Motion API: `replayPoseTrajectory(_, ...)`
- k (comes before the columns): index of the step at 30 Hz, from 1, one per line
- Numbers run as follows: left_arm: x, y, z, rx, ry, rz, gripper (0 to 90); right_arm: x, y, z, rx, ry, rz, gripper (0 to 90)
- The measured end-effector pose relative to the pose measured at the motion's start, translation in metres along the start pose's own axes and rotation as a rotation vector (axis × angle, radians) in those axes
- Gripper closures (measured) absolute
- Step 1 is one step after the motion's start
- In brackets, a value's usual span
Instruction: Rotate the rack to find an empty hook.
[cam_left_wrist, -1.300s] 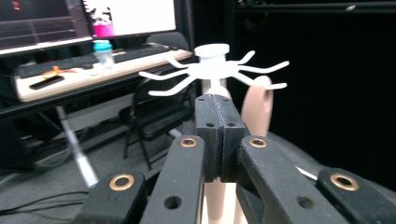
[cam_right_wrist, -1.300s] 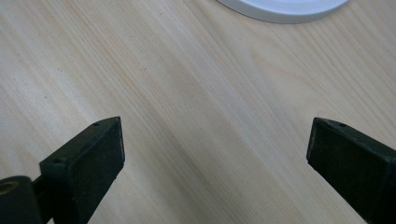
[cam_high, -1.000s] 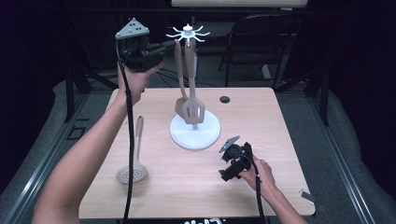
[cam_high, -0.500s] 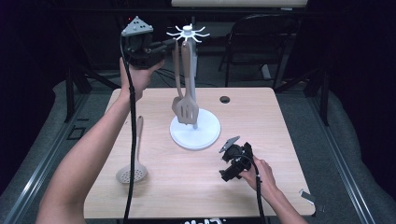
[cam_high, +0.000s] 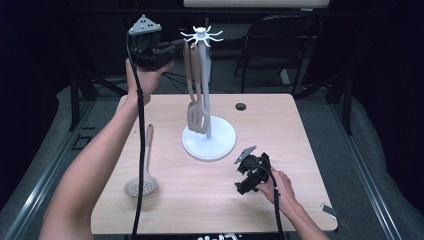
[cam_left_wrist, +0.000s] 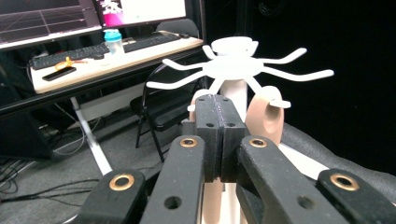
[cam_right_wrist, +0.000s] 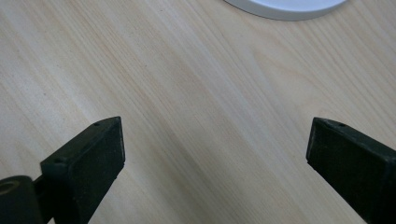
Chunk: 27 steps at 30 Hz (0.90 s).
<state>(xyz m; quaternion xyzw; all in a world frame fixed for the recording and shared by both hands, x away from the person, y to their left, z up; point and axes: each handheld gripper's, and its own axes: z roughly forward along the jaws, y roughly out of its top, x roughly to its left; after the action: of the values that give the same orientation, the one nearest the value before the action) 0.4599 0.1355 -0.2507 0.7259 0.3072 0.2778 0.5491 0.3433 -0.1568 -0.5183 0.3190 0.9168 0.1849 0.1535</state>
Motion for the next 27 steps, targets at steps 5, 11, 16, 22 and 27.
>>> replayPoseTrajectory(5,0.004,0.0,0.003,0.011,0.016,-0.006,90.0,0.0,0.0,0.0,0.002,0.001,0.0,4.1)
replayPoseTrajectory(11,0.003,-0.003,-0.005,-0.012,-0.001,-0.017,90.0,0.0,0.0,0.0,0.001,0.001,0.003,4.2)
replayPoseTrajectory(16,-0.006,-0.002,-0.016,-0.044,-0.052,-0.015,90.0,0.0,0.0,0.0,0.004,0.0,0.002,4.2)
replayPoseTrajectory(22,-0.02,0.004,-0.018,-0.056,-0.103,0.009,89.9,0.0,0.002,-0.001,0.025,-0.003,-0.021,4.2)
replayPoseTrajectory(27,-0.026,0.007,-0.012,-0.017,-0.08,0.042,90.0,0.0,0.0,0.001,0.004,0.002,0.004,4.3)
